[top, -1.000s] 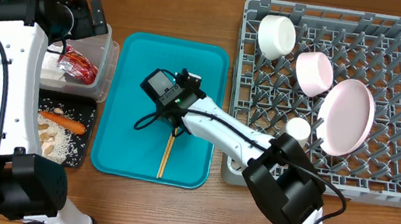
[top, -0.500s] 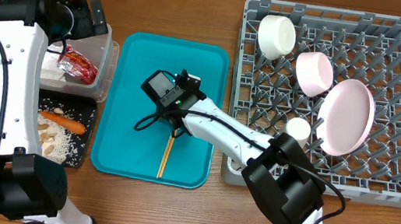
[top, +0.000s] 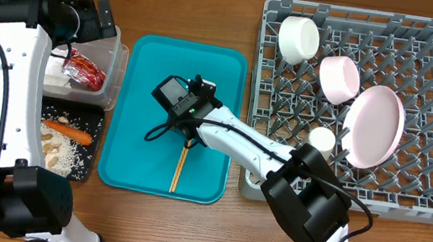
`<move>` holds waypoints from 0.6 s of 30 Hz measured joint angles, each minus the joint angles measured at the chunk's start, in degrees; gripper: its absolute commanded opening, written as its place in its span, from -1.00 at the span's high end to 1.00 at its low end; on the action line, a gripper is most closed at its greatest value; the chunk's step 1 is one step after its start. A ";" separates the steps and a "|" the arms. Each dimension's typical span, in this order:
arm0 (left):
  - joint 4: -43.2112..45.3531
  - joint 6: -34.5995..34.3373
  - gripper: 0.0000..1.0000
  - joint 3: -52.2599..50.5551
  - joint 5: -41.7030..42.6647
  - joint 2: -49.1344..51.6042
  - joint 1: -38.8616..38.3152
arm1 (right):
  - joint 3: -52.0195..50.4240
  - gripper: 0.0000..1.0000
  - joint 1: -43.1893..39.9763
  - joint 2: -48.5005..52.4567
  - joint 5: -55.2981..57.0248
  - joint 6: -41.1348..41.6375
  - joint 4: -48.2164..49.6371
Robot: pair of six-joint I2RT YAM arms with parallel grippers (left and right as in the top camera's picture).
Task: Sort waste into correct bins and load items into the dishwasher
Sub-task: 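Lower the right gripper and pinch one wooden chopstick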
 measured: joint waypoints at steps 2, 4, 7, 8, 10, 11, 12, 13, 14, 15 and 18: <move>0.00 0.00 -1.00 0.00 0.00 0.00 0.00 | 0.00 0.22 0.13 0.00 -0.02 0.00 -0.04; 0.00 0.00 -1.00 -0.02 0.00 0.00 0.00 | 0.00 0.22 0.20 0.00 -0.02 0.00 -0.02; 0.00 0.00 -1.00 0.00 0.00 0.00 0.00 | -0.20 0.23 0.20 0.00 -0.02 0.02 0.37; 0.00 0.00 -1.00 -0.02 0.00 0.00 0.00 | -0.24 0.22 0.20 0.00 -0.04 0.00 0.44; 0.00 0.02 -1.00 0.00 0.00 0.00 0.00 | -0.70 0.23 0.20 0.00 -0.24 0.00 0.85; 0.00 0.00 -1.00 -0.02 0.00 0.00 0.00 | -0.76 0.23 0.20 -0.04 -0.28 0.00 0.98; 0.00 0.00 -1.00 -0.02 0.00 0.00 0.00 | -0.85 0.22 0.20 -0.09 -0.35 0.00 1.09; 0.00 0.00 -1.00 0.00 0.00 0.00 0.00 | -0.94 0.23 0.20 -0.13 -0.44 0.00 1.27; 0.00 0.00 -1.00 0.00 0.00 0.00 0.00 | -1.07 0.22 0.20 -0.15 -0.46 0.00 1.38; 0.00 0.00 -1.00 0.00 0.00 0.00 0.00 | -1.18 0.22 0.20 -0.22 -0.48 0.00 1.49; 0.00 0.00 -1.00 -0.02 0.00 0.00 0.00 | -1.84 0.22 0.20 -0.37 -1.05 0.02 2.01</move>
